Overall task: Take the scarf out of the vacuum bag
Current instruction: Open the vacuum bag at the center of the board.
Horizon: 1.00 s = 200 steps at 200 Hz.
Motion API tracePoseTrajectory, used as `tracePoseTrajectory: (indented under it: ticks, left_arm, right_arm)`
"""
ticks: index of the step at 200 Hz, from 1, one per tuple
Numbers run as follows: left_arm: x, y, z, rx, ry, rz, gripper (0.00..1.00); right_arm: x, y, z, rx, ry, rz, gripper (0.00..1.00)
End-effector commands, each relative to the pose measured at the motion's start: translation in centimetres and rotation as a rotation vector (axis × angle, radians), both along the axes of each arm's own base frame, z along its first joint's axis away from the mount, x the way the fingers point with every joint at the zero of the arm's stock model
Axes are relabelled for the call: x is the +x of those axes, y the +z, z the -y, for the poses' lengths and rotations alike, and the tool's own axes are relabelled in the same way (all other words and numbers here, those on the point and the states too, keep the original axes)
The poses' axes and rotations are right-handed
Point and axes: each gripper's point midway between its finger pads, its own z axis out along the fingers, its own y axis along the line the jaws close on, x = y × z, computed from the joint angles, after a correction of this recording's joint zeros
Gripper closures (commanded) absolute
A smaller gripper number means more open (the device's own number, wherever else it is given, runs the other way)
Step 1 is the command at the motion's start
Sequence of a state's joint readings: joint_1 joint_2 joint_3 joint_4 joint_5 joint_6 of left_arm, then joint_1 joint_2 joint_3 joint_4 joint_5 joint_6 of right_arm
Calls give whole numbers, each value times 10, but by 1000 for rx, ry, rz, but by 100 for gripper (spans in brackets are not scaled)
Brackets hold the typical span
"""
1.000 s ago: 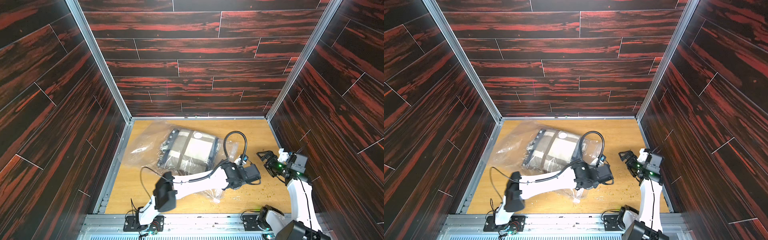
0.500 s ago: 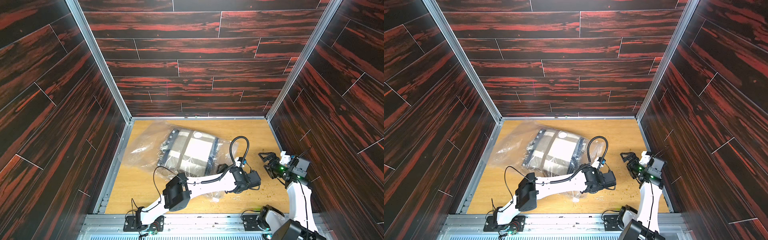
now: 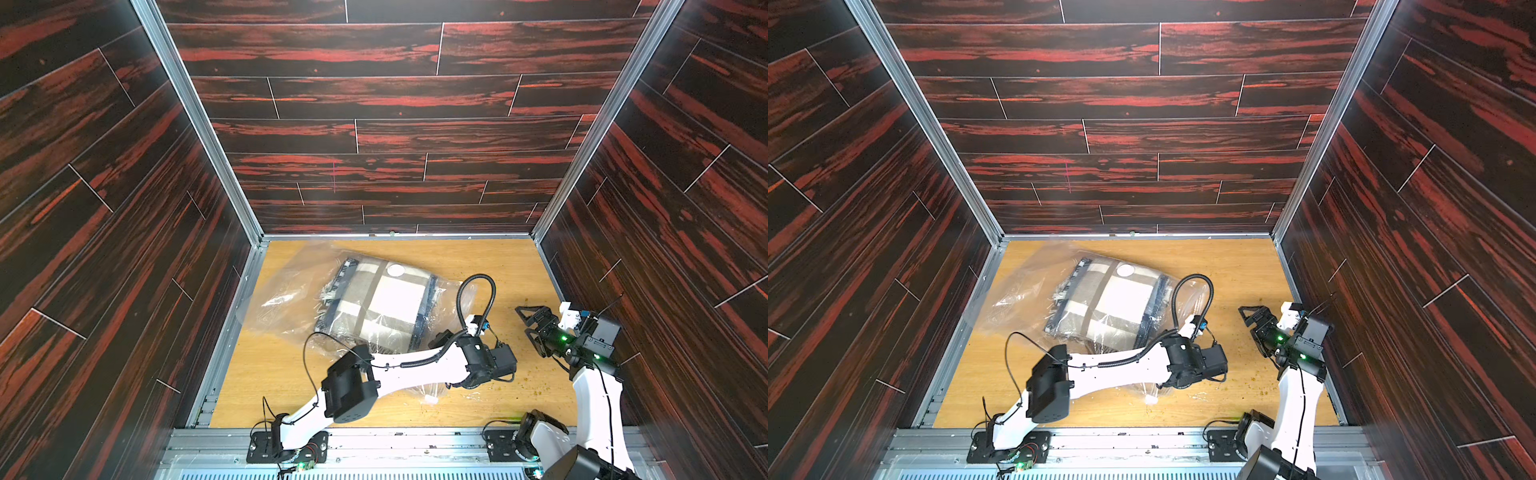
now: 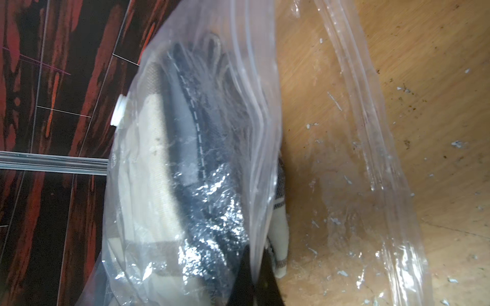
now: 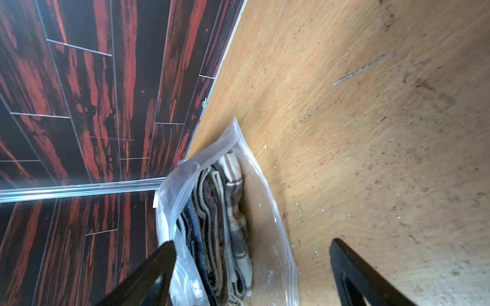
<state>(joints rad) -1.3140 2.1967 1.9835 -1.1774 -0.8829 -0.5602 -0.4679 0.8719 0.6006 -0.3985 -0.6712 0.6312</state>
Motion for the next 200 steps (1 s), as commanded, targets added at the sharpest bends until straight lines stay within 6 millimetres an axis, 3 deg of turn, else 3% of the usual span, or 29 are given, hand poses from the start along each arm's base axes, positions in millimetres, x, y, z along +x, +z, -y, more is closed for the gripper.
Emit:
tracePoseTrajectory:
  ticks: [1, 47, 124, 165, 179, 200]
  left_arm:
    - [1, 52, -15, -84, 5, 67, 100]
    - [7, 81, -34, -150, 29, 82, 100]
    - [21, 103, -63, -211, 76, 104, 100]
    - [27, 112, -82, -250, 104, 143, 100]
    - [29, 110, -88, -253, 114, 146, 100]
    - [30, 122, -101, -282, 112, 174, 100]
  right_arm:
    - [-9, 3, -23, 3, 85, 12, 7]
    - [-21, 16, -52, -13, 192, 60, 7]
    - [-48, 36, -121, 10, 436, 185, 7]
    - [-51, 34, -151, -14, 512, 209, 7]
    - [-52, 34, -166, -8, 548, 228, 7]
    - [-53, 34, -191, -26, 597, 258, 10]
